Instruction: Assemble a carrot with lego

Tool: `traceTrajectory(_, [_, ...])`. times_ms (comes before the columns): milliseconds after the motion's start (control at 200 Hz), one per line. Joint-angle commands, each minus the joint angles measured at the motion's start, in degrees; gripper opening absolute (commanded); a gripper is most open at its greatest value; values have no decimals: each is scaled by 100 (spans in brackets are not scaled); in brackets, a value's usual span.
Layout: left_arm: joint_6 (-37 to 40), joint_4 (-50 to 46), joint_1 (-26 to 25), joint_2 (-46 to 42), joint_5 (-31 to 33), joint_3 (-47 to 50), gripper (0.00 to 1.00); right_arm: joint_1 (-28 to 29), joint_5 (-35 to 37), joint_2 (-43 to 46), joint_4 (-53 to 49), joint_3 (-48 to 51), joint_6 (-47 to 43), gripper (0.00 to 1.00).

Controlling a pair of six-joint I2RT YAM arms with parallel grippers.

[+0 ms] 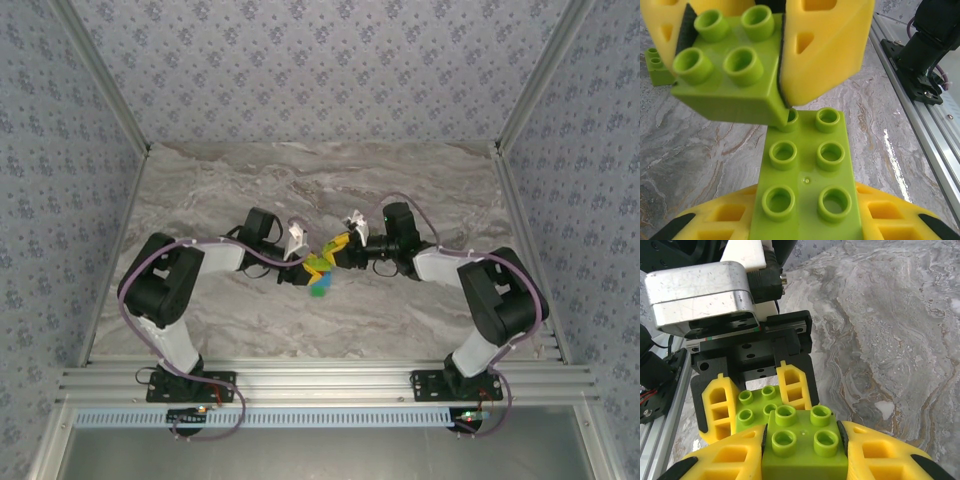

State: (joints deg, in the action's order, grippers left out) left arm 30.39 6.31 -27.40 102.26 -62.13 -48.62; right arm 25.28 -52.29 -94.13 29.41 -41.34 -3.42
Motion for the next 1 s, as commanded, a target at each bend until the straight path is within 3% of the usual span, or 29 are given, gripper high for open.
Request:
traceTrajectory(0, [94,-218,-9,189,250,-32,0,-38,-183,-155,862,140,359,25])
traceTrajectory(555, [63,-230,44,262,0,-101,0,-444,-1198,-583,2770,567,1670,22])
traceTrajectory(994, [41,-209,68,260,-69,-105,0,-256,-1385,-855,2869,505,1792,22])
